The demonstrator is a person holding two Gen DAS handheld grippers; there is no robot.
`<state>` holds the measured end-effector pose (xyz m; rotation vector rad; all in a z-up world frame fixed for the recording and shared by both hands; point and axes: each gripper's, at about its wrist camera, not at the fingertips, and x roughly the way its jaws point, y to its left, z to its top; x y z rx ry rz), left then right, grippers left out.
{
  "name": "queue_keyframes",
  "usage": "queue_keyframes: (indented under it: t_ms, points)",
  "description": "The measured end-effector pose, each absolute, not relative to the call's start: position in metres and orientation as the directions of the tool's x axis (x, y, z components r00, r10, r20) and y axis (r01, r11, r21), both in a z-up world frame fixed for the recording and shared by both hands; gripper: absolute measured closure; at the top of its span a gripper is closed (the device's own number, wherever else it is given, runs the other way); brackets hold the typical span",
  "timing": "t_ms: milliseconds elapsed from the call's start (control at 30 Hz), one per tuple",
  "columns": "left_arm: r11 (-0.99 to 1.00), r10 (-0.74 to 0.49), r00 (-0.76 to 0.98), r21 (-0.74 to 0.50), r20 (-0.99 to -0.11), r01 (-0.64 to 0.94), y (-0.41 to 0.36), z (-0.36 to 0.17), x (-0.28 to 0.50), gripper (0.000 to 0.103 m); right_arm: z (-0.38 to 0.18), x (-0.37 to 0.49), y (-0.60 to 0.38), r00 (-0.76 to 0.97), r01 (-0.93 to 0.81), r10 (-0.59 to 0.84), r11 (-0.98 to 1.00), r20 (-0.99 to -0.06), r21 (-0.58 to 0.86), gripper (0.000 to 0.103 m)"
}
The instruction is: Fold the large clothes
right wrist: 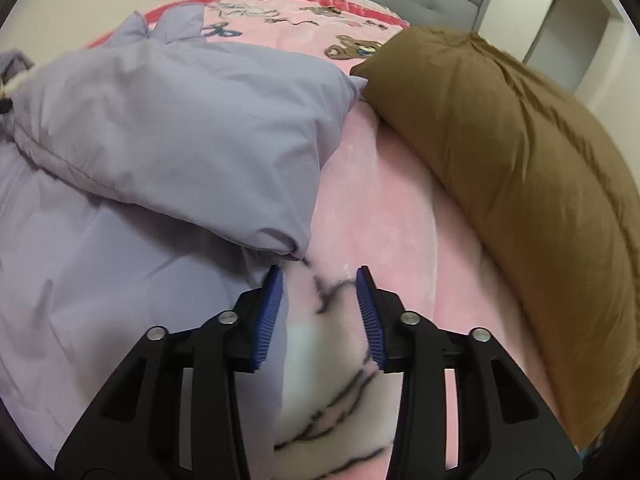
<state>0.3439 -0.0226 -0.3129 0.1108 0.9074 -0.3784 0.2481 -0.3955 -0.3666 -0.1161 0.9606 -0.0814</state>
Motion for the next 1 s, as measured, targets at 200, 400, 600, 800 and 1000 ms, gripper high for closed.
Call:
queue_keyframes:
  t_ms: [200,400,600,800,1000]
  points:
    - [0.936,-0.273,0.478,-0.115,-0.835,0.333,-0.025,-0.329,0.370,0.064,-0.364,0.269,-0.389,0.591,0.029,-0.081,0.996,-0.803,-0.080,0.083]
    - [0.986,-0.149,0.557,-0.081,-0.817,0.145,-0.002,-0.319,0.385,0.102,-0.330,0.273,-0.396,0.643,0.132,-0.122,0.990,-0.756,-0.047,0.095]
    - [0.990,-0.137,0.488,-0.135,-0.862,0.039,0.032,-0.331,0.403,0.103,-0.351,0.281,-0.396,0.532,0.105,-0.137,0.990,-0.836,-0.095,0.096]
    - [0.962,-0.257,0.555,-0.157,-0.791,0.222,0.011,-0.306,0.373,0.092,-0.333,0.257,-0.391,0.596,0.056,-0.059,0.998,-0.801,-0.032,0.065]
    - [0.915,-0.360,0.570,-0.162,-0.739,0.369,-0.041,-0.285,0.368,0.074,-0.275,0.243,-0.379,0.717,0.001,0.001,1.000,-0.697,0.003,0.057]
